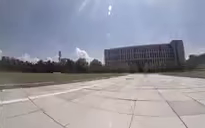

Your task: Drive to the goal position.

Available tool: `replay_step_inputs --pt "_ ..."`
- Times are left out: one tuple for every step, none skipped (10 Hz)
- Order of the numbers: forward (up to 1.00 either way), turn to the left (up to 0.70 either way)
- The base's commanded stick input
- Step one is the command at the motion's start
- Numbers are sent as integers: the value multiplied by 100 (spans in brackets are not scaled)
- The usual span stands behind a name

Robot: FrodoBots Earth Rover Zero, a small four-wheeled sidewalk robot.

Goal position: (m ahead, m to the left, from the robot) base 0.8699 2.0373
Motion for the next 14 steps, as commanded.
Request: replay_step_inputs --pt "50 1" --pt "50 1" --pt "50 1" --pt "50 1" --pt "50 1" --pt "50 1" --pt "50 1" --pt "50 1" --pt "50 1" --pt "50 1" --pt "50 1" --pt "50 1" --pt "50 1" --pt "50 1"
